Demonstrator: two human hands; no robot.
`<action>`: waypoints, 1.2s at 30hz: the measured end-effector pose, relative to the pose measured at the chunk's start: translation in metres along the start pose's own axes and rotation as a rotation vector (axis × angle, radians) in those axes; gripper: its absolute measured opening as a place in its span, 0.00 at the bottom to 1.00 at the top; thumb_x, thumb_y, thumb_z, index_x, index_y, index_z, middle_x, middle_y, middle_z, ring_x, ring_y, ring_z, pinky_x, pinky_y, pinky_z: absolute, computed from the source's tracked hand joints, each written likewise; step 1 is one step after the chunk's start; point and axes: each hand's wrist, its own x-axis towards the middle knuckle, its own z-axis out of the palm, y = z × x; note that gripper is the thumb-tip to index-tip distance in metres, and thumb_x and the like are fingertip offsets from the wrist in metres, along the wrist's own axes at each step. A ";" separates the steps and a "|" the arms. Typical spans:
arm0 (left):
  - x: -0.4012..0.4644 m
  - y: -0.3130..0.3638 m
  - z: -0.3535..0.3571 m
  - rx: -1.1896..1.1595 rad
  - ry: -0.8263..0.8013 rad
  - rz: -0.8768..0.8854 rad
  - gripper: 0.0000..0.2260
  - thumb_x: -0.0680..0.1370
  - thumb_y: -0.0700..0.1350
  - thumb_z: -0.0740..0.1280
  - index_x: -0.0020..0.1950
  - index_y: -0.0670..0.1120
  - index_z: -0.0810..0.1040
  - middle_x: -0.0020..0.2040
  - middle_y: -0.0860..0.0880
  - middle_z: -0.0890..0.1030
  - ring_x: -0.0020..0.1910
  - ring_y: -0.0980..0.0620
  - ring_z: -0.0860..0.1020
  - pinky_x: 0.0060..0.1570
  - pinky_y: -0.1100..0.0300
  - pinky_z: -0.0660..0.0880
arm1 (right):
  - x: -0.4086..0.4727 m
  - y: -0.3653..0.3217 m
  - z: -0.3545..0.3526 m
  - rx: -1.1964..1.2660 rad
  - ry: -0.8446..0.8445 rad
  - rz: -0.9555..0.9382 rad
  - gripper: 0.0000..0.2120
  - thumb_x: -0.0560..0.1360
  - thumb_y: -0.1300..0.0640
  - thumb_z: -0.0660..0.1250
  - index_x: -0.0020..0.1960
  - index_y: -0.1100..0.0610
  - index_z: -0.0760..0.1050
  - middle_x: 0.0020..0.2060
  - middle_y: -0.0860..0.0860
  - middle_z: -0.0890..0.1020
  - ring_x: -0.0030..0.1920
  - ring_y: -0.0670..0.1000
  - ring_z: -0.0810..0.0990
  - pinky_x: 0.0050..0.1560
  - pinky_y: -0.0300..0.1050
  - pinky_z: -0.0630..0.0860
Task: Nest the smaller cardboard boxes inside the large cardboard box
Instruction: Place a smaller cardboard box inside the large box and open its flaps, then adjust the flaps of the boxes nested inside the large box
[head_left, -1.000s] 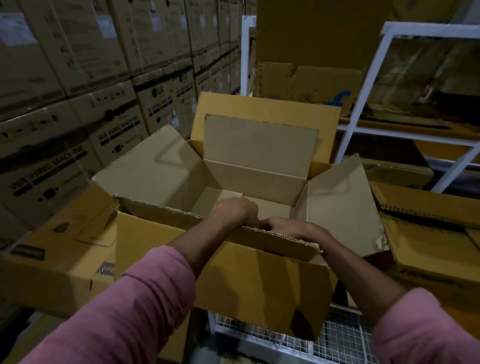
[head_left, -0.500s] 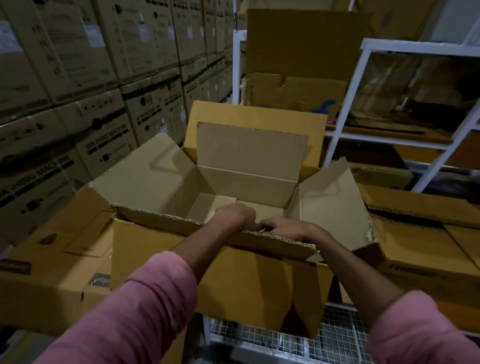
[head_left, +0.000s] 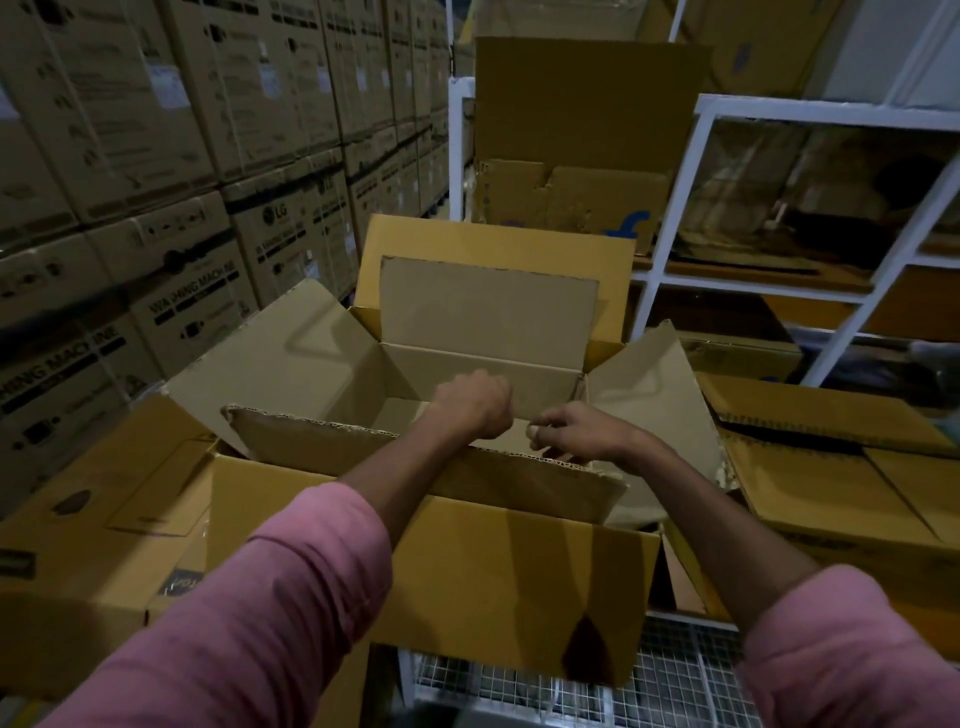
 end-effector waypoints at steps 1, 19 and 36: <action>0.000 0.000 -0.001 -0.001 0.008 0.007 0.13 0.85 0.48 0.57 0.63 0.43 0.75 0.57 0.42 0.80 0.55 0.41 0.79 0.50 0.48 0.75 | -0.001 0.000 -0.002 0.013 0.006 0.011 0.15 0.83 0.46 0.63 0.64 0.53 0.78 0.56 0.48 0.83 0.54 0.48 0.83 0.48 0.46 0.78; 0.016 0.102 -0.014 -0.134 0.295 0.278 0.28 0.83 0.52 0.59 0.82 0.47 0.55 0.83 0.41 0.50 0.80 0.33 0.48 0.75 0.31 0.54 | -0.044 0.027 -0.056 -0.198 0.629 -0.231 0.29 0.81 0.61 0.65 0.80 0.54 0.61 0.75 0.54 0.71 0.74 0.55 0.68 0.69 0.44 0.63; 0.097 0.396 0.056 -0.123 0.164 0.352 0.31 0.84 0.56 0.57 0.83 0.50 0.49 0.84 0.45 0.41 0.80 0.33 0.42 0.76 0.33 0.49 | -0.122 0.310 -0.193 -0.277 0.674 -0.083 0.29 0.82 0.46 0.52 0.80 0.58 0.61 0.76 0.59 0.69 0.75 0.59 0.67 0.73 0.63 0.65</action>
